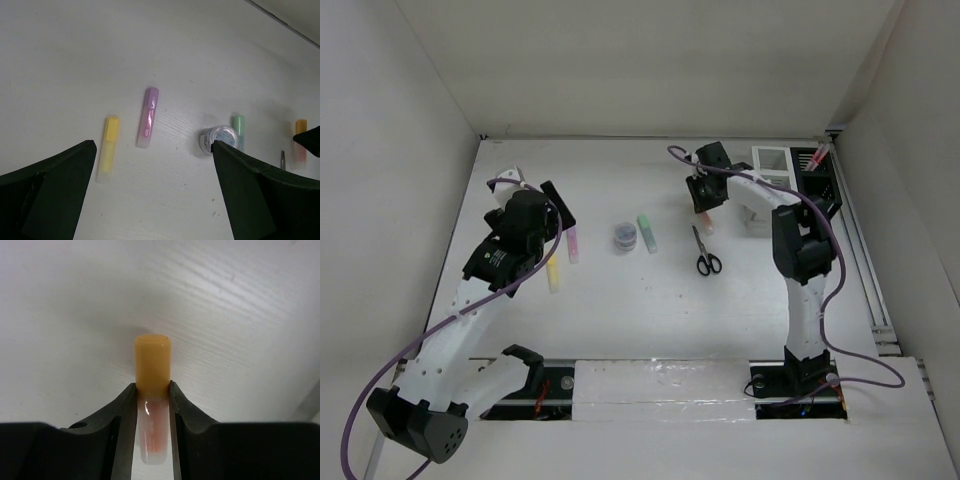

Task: Sort the stationery into containers
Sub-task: Pick up the stationery from the center of the board, then place the stationery in the storage box.

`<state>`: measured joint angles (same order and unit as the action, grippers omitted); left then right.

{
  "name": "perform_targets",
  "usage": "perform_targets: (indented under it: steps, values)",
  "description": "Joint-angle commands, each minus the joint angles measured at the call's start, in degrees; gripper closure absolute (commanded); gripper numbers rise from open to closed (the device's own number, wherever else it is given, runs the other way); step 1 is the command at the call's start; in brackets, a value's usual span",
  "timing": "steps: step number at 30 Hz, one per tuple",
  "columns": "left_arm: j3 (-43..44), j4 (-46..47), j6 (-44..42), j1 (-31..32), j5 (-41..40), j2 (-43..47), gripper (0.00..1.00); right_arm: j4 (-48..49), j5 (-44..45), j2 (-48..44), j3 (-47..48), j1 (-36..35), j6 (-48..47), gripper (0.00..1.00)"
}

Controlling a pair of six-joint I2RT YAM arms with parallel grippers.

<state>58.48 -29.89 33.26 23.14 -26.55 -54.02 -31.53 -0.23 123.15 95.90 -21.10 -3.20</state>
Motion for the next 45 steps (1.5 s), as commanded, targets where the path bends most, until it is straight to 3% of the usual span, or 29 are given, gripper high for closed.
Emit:
perform_targets:
  steps: [1,8,12,17,20,33,45]
  values:
    - [-0.6,1.3,-0.7,-0.2,0.4,1.1,0.0,11.5,-2.4,-11.3,0.0,-1.0,1.3,1.0]
    - [-1.1,1.3,-1.3,-0.2,0.4,1.1,0.0,30.9,-11.5,-26.7,-7.4,3.3,1.7,1.0]
    - [-1.1,1.3,-1.3,-0.2,0.4,1.6,0.0,42.8,-9.1,-29.9,-12.8,10.0,6.0,1.0]
    - [-1.1,1.9,-1.3,-0.2,0.9,1.6,0.0,67.9,-15.6,-30.4,-22.5,21.7,13.8,1.0]
    - [-1.6,1.9,-1.8,-0.2,0.9,2.7,0.0,76.6,-19.1,-29.7,-26.6,25.1,18.0,1.0]
    - [-2.1,3.5,-2.8,-0.2,3.4,3.2,0.0,78.4,-19.3,-20.2,-26.8,28.7,18.6,1.0]
    - [-2.1,3.5,-3.4,-0.2,4.0,3.7,0.0,77.8,-18.8,-17.3,-28.0,29.8,18.0,1.0]
